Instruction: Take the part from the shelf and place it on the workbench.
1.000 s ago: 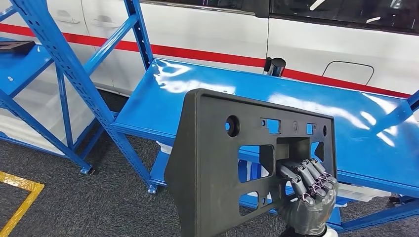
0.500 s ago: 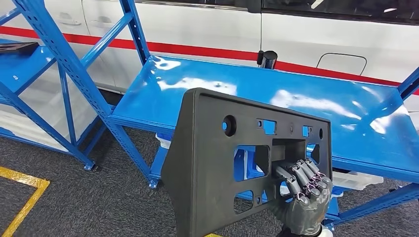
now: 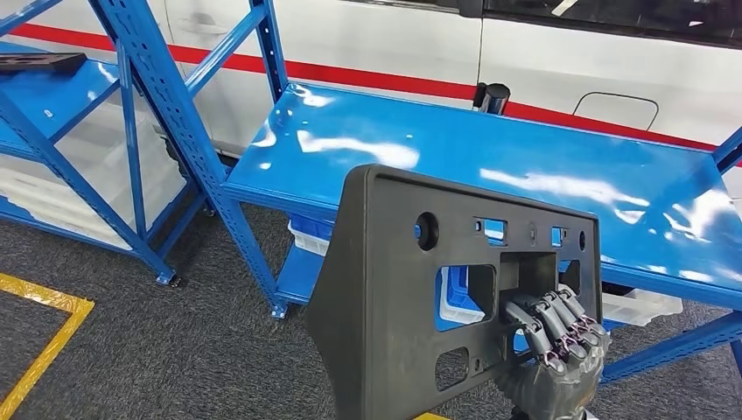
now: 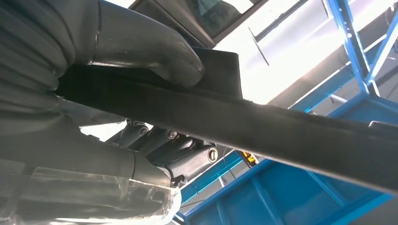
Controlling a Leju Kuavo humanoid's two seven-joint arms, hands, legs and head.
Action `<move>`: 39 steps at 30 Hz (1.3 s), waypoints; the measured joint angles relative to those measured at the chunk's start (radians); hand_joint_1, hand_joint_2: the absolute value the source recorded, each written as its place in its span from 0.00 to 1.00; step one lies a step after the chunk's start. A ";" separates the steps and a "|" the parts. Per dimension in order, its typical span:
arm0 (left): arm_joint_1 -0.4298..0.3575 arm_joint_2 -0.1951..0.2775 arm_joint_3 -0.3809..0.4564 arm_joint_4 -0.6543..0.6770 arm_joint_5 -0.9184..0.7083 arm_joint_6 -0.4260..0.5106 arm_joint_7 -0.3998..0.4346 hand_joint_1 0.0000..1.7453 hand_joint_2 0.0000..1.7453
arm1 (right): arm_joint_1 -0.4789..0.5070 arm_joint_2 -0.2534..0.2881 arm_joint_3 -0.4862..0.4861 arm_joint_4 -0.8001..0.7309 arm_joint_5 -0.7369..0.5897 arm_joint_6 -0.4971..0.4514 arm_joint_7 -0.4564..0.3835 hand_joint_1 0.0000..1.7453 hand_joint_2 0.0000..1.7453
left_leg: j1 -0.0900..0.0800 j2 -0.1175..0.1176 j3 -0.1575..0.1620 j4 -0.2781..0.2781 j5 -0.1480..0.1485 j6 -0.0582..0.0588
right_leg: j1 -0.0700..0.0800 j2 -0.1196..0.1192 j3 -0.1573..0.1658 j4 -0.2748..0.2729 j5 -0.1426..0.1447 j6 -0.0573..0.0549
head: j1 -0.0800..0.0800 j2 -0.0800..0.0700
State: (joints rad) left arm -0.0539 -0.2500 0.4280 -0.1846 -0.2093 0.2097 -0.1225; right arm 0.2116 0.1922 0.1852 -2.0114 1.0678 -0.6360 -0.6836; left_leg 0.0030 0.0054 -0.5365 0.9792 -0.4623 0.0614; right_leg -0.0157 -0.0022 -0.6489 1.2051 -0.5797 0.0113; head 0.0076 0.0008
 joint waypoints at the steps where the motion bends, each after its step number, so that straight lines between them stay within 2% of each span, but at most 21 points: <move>1: 0.000 0.000 0.002 0.000 0.001 0.000 -0.001 0.00 0.00 | 0.001 -0.002 -0.006 0.000 0.000 0.000 0.000 1.00 1.00 | -0.002 0.001 -0.011 0.001 0.008 0.001 | 0.000 0.000 -0.015 0.056 -0.023 0.001 | 0.000 0.000; 2: 0.001 0.000 0.004 0.000 0.002 0.001 -0.002 0.00 0.00 | 0.002 -0.004 -0.012 0.000 0.001 0.000 0.000 1.00 1.00 | -0.003 0.002 -0.022 0.001 0.016 0.001 | 0.000 0.000 -0.013 0.077 -0.028 0.007 | 0.000 0.000; 3: 0.001 0.000 0.006 0.000 0.005 0.002 -0.003 0.00 0.00 | 0.003 -0.007 -0.017 0.001 0.000 0.000 0.000 1.00 1.00 | -0.004 0.002 -0.031 0.002 0.022 -0.001 | 0.000 0.000 0.011 0.057 -0.016 0.016 | 0.000 0.000; 6: 0.000 -0.001 0.013 0.000 0.015 0.009 -0.006 0.00 0.00 | 0.004 -0.017 -0.029 0.001 -0.007 0.000 0.000 1.00 1.00 | -0.005 0.001 -0.051 0.009 0.039 -0.011 | 0.002 0.001 0.159 -0.158 0.040 0.028 | -0.001 0.000; 8: 0.000 -0.001 0.019 0.000 0.018 0.011 -0.008 0.00 0.00 | 0.005 -0.023 -0.033 0.001 -0.011 0.000 0.000 1.00 1.00 | -0.008 0.001 -0.057 0.014 0.049 -0.022 | 0.009 0.003 0.200 -0.234 0.049 0.020 | 0.000 0.000; 11: 0.001 -0.001 0.025 0.000 0.020 0.014 -0.009 0.00 0.00 | 0.006 -0.029 -0.037 0.002 -0.014 0.000 0.000 1.00 1.00 | -0.008 -0.001 -0.068 0.025 0.050 -0.037 | 0.001 0.004 0.181 -0.237 0.063 0.003 | 0.001 0.000; 12: 0.001 0.000 0.026 0.000 0.022 0.015 -0.009 0.00 0.00 | 0.006 -0.030 -0.039 0.003 -0.014 0.000 0.000 1.00 1.00 | -0.006 -0.003 -0.078 0.044 0.027 -0.043 | -0.004 0.003 0.174 -0.238 0.071 -0.008 | -0.002 0.000; 14: 0.002 0.000 0.031 0.000 0.028 0.019 -0.009 0.00 0.00 | 0.005 -0.033 -0.040 0.006 -0.015 0.000 0.000 1.00 1.00 | 0.000 -0.007 -0.110 0.136 -0.061 -0.056 | -0.007 -0.001 0.157 -0.238 0.087 -0.024 | -0.006 0.000; 16: 0.002 0.001 0.038 0.000 0.037 0.025 -0.011 0.00 0.00 | 0.002 -0.037 -0.041 0.015 -0.016 0.000 0.000 1.00 1.00 | 0.006 -0.007 -0.140 0.256 -0.134 -0.069 | -0.006 -0.004 0.139 -0.237 0.104 -0.030 | -0.008 0.000; 17: 0.002 0.001 0.043 0.000 0.040 0.027 -0.012 0.00 0.00 | -0.001 -0.038 -0.041 0.022 -0.015 0.000 0.000 1.00 1.00 | 0.010 -0.007 -0.140 0.288 -0.140 -0.073 | -0.005 -0.004 0.129 -0.235 0.112 -0.028 | -0.008 0.000; 19: 0.001 0.001 0.050 0.000 0.047 0.031 -0.014 0.00 0.00 | -0.008 -0.042 -0.042 0.037 -0.003 0.000 0.000 1.00 1.00 | 0.016 -0.007 -0.087 0.243 -0.102 -0.078 | -0.007 -0.004 0.109 -0.228 0.125 -0.022 | -0.008 0.000; 21: 0.000 0.001 0.055 0.000 0.051 0.033 -0.015 0.00 0.00 | -0.015 -0.043 -0.045 0.049 0.018 0.000 0.000 1.00 1.00 | 0.019 -0.008 0.011 0.100 -0.066 -0.075 | -0.007 -0.004 0.093 -0.217 0.134 -0.013 | -0.008 0.000; 23: 0.000 0.001 0.057 0.000 0.053 0.034 -0.015 0.00 0.00 | -0.023 -0.044 -0.049 0.056 0.036 0.000 0.000 1.00 1.00 | 0.015 -0.011 0.059 0.015 -0.059 -0.064 | -0.004 -0.004 0.082 -0.212 0.143 0.001 | -0.008 0.000; 25: 0.001 0.000 0.061 0.000 0.053 0.034 -0.017 0.00 0.00 | -0.031 -0.043 -0.055 0.063 0.070 0.000 0.000 1.00 1.00 | 0.008 -0.012 0.052 0.006 -0.053 -0.047 | -0.003 -0.005 0.076 -0.215 0.156 0.019 | -0.007 0.000; 27: 0.000 -0.001 0.067 0.000 0.054 0.033 -0.019 0.00 0.00 | -0.039 -0.041 -0.070 0.069 0.141 0.000 0.000 1.00 1.00 | 0.006 -0.006 0.038 -0.004 -0.035 -0.027 | -0.003 -0.004 0.062 -0.198 0.142 0.028 | -0.007 0.000; 30: 0.000 -0.001 0.071 0.000 0.054 0.028 -0.021 0.00 0.00 | -0.058 -0.037 -0.109 0.086 0.276 0.000 0.030 1.00 1.00 | 0.004 0.000 0.004 -0.009 -0.004 -0.003 | -0.005 -0.002 0.008 -0.052 0.030 0.011 | 0.000 0.000; 32: 0.000 -0.001 0.071 0.000 0.053 0.021 -0.021 0.00 0.00 | -0.072 -0.048 -0.126 0.102 0.352 0.000 0.095 1.00 1.00 | 0.002 0.002 -0.022 -0.008 0.015 -0.002 | -0.007 -0.002 -0.009 0.050 -0.013 0.016 | 0.003 0.000; 33: 0.001 -0.001 0.072 0.000 0.053 0.016 -0.021 0.00 0.00 | -0.077 -0.058 -0.129 0.108 0.379 0.000 0.135 1.00 1.00 | 0.001 0.003 -0.035 -0.006 0.024 -0.003 | -0.007 -0.002 0.005 0.059 -0.007 0.026 | 0.004 0.000; 35: 0.001 -0.001 0.072 0.000 0.052 0.012 -0.021 0.00 0.00 | -0.086 -0.084 -0.130 0.117 0.414 0.000 0.206 1.00 1.00 | 0.001 0.003 -0.056 0.002 0.039 -0.008 | -0.009 -0.002 0.083 -0.030 0.033 0.045 | 0.005 0.000; 37: 0.001 -0.001 0.072 0.000 0.051 0.011 -0.021 0.00 0.00 | -0.093 -0.110 -0.125 0.120 0.439 0.000 0.264 1.00 1.00 | -0.002 0.002 -0.075 0.015 0.051 -0.018 | -0.006 -0.001 0.176 -0.169 0.045 0.046 | 0.004 0.000; 39: 0.001 0.000 0.072 0.000 0.049 0.011 -0.021 0.00 0.00 | -0.096 -0.137 -0.114 0.124 0.460 0.000 0.313 1.00 1.00 | -0.006 0.002 -0.087 0.023 0.063 -0.028 | 0.001 0.002 0.203 -0.233 0.035 0.036 | 0.003 0.000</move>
State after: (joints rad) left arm -0.0533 -0.2501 0.4995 -0.1843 -0.1606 0.2207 -0.1439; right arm 0.1154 0.0551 0.0715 -1.8879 1.5278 -0.6360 -0.3705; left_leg -0.0033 0.0077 -0.6233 1.0027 -0.3997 0.0330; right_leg -0.0152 -0.0001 -0.4455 0.9726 -0.5446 0.0471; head 0.0107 0.0008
